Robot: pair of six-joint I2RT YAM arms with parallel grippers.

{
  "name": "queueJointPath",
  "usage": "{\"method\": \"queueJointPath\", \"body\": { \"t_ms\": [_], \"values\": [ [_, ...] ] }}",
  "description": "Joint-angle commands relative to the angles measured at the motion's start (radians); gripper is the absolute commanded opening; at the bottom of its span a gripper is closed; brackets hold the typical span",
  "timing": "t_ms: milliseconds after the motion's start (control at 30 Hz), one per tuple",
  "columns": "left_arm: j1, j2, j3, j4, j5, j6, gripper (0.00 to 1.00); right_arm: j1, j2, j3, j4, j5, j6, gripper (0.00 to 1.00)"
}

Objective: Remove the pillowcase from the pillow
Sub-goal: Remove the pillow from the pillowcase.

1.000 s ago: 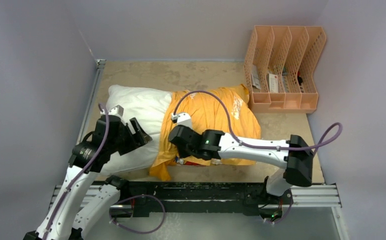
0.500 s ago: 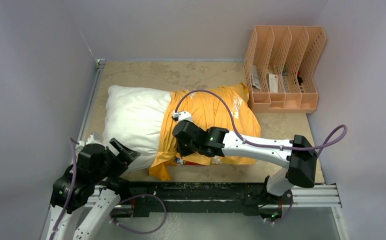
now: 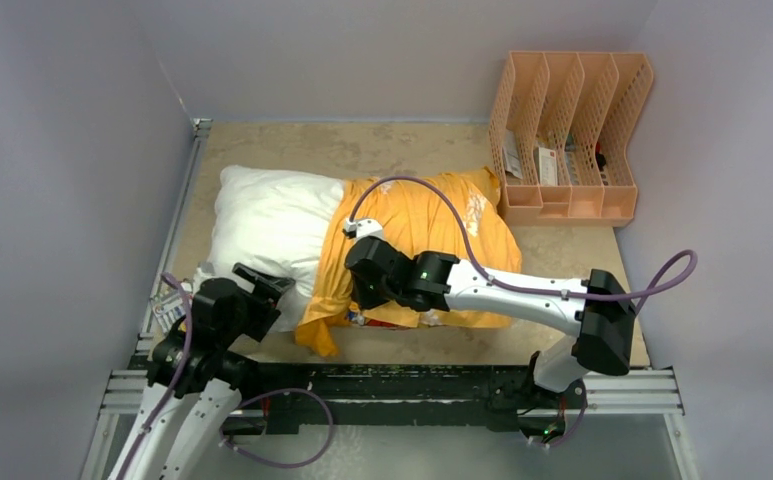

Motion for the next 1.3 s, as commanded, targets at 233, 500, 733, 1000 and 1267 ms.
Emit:
{"method": "queueJointPath", "body": {
  "t_ms": [233,500,733,1000,1267],
  "values": [
    [0.003,0.141,-0.107,0.447,-0.132,0.099,0.17,-0.007,-0.044,0.046,0.046,0.041,-0.017,0.00],
    [0.003,0.177,0.031,0.309,-0.247,0.267,0.00,-0.010,-0.110,-0.001,-0.118,0.171,0.044,0.00],
    [0.003,0.180,0.155,0.218,-0.365,0.345,0.00,-0.010,-0.177,-0.112,-0.301,0.291,0.148,0.00],
    [0.003,0.269,0.324,0.132,-0.478,0.457,0.00,-0.009,-0.316,-0.199,-0.585,0.419,0.365,0.00],
    [0.003,0.309,0.400,0.181,-0.341,0.505,0.00,-0.007,-0.440,-0.153,-0.259,0.297,0.093,0.00]
  ]
}}
